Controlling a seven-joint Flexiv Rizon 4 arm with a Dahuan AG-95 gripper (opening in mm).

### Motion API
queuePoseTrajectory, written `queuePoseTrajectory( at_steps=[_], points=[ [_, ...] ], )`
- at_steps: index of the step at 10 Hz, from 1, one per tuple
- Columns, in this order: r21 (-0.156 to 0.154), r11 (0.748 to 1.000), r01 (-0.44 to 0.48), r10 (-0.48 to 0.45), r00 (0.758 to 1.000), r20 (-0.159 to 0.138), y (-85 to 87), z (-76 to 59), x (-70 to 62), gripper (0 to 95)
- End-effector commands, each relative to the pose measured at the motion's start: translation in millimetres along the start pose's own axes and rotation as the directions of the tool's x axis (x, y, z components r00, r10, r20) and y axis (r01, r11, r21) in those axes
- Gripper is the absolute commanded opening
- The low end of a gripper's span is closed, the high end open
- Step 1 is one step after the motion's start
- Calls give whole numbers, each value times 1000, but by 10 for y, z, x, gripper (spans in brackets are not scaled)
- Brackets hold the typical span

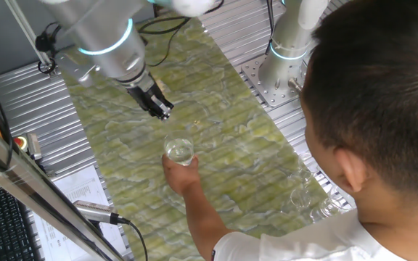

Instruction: Stir the beaker with a glass rod

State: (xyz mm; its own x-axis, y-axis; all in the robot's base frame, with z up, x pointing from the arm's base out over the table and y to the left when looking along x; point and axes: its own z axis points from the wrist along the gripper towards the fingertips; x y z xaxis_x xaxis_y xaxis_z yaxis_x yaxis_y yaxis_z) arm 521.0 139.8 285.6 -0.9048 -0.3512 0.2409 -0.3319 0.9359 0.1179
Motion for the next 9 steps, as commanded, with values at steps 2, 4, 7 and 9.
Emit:
queuePoseTrajectory(
  at_steps=[2, 4, 7, 9],
  points=[
    [101, 992, 73, -68, 996, -52, -16, 10, 17, 0],
    [118, 990, 74, -71, 997, -26, -17, 10, 17, 0],
    [144, 987, 76, -83, 996, 38, -17, 10, 16, 0],
    [149, 985, 82, -93, 993, 70, -17, 11, 17, 0]
  ],
)
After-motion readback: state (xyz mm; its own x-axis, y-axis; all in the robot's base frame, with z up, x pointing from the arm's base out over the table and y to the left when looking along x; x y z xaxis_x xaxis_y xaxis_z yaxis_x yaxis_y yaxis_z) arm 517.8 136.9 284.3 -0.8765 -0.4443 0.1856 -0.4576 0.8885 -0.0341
